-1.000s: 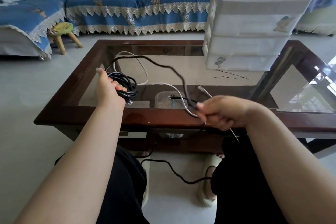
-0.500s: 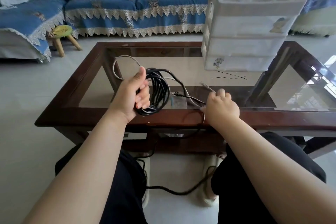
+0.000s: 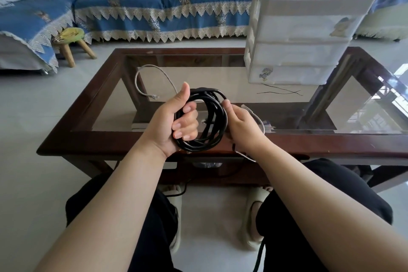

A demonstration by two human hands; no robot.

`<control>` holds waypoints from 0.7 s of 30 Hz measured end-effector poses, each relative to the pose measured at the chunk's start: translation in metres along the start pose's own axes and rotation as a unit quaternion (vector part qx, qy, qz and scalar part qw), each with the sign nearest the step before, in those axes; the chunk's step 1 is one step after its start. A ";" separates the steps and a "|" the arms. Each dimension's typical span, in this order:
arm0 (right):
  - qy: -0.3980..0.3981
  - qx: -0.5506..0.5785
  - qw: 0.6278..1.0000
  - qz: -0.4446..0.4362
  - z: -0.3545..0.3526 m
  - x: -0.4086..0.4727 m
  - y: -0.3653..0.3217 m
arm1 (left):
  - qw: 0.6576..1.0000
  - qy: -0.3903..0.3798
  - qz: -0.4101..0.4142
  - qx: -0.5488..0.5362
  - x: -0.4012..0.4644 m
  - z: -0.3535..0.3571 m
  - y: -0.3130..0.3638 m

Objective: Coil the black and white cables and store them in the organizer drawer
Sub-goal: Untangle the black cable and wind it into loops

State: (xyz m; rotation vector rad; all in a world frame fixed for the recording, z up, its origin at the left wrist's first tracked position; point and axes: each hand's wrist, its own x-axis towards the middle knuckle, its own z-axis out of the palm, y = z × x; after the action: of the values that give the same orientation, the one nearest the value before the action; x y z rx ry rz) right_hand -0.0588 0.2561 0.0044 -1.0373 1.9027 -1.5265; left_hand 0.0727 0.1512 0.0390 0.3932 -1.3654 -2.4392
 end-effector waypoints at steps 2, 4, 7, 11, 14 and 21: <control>-0.019 0.043 0.998 0.038 0.003 0.001 0.001 | 1.000 0.008 -0.007 -0.023 0.002 0.001 -0.001; -0.028 0.060 0.996 0.059 0.005 -0.001 0.001 | 0.999 0.024 -0.006 -0.048 0.005 0.003 -0.002; -0.055 0.168 0.977 0.119 0.010 -0.006 0.001 | 0.991 0.067 0.015 -0.119 0.010 0.004 -0.002; -0.011 0.065 0.990 0.121 0.023 -0.012 0.009 | 0.958 0.176 0.069 -0.218 0.018 0.008 -0.004; -0.032 -0.137 0.987 0.073 0.027 -0.019 0.017 | 0.925 0.251 0.108 -0.265 0.024 0.010 -0.004; -0.069 -0.355 0.932 -0.015 0.024 -0.034 0.022 | 0.867 0.381 0.165 -0.278 0.030 -0.003 0.002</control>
State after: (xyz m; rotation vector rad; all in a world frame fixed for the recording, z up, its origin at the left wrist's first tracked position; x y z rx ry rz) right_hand -0.0255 0.2710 -0.0264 -1.4202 2.3955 -0.7273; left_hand 0.0467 0.1363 0.0368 0.7776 -0.3371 -1.9208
